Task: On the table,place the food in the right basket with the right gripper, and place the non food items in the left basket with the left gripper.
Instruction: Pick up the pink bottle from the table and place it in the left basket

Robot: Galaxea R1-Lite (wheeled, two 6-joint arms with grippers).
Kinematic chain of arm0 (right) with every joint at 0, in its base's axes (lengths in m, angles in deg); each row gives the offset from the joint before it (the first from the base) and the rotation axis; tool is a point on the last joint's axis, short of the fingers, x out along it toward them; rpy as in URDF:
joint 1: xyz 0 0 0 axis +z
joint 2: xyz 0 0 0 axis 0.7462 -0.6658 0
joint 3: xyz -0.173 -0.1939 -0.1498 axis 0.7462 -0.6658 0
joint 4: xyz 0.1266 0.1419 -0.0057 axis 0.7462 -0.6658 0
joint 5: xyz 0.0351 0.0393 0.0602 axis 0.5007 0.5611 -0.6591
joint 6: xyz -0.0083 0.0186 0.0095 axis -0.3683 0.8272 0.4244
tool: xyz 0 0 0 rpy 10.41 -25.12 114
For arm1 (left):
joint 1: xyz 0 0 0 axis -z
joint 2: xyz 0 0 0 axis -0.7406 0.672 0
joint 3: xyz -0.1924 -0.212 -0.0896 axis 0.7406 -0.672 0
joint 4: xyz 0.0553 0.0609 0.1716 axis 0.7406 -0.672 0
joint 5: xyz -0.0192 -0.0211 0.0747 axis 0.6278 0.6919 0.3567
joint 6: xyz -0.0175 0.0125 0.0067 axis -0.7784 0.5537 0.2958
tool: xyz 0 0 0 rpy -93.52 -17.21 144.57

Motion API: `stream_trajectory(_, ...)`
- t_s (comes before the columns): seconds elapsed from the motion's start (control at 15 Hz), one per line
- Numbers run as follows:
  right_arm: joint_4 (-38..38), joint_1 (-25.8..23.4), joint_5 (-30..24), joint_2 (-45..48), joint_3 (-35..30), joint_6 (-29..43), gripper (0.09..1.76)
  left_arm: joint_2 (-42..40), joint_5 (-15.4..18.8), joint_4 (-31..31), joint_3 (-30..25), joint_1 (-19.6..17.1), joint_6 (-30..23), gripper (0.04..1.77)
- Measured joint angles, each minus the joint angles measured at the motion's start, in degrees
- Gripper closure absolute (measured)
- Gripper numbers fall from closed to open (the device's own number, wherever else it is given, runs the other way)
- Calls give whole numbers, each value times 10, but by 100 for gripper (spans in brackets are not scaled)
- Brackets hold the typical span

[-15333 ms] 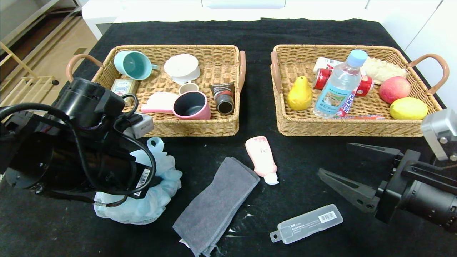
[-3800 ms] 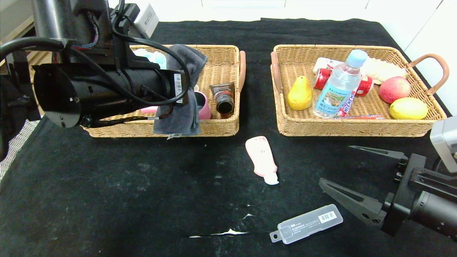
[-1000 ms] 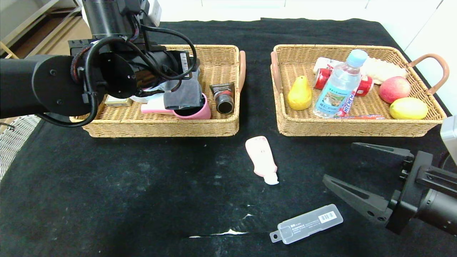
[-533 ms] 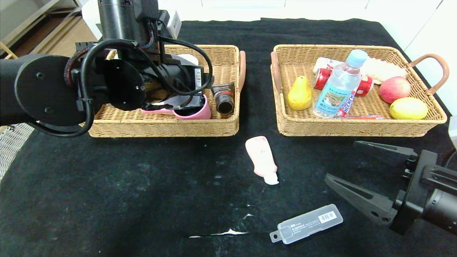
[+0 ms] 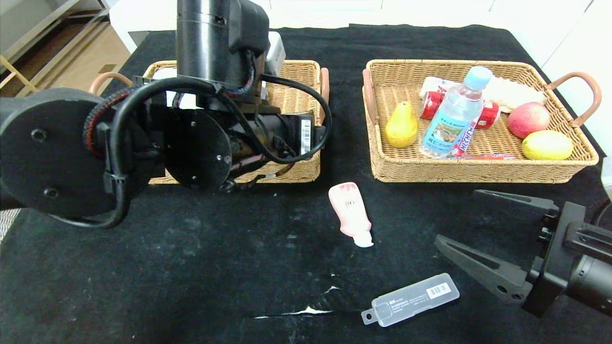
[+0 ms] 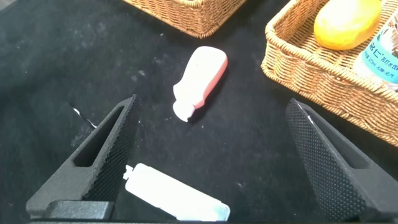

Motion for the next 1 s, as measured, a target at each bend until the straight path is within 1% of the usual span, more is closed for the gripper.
stream_trajectory(0.2,0,0,0,0,0,0,14,2,-3,-43,0,29,-57,11)
stream_trajectory(0.33,0,0,0,0,0,0,14,11,-4,-49,2,39,-84,11)
stream_trajectory(0.47,0,0,0,0,-1,-8,14,23,-13,-52,2,46,-90,11)
stream_trajectory(0.6,0,0,1,0,-4,-20,14,35,-20,-55,7,61,-91,11)
stream_trajectory(0.67,0,0,2,1,-5,-20,14,40,-20,-71,12,69,-92,11)
stream_trajectory(0.8,0,-2,2,3,-5,-21,14,53,-21,-115,35,81,-112,11)
stream_trajectory(1.0,0,-3,2,10,-3,-21,14,84,-21,-197,95,89,-146,10)
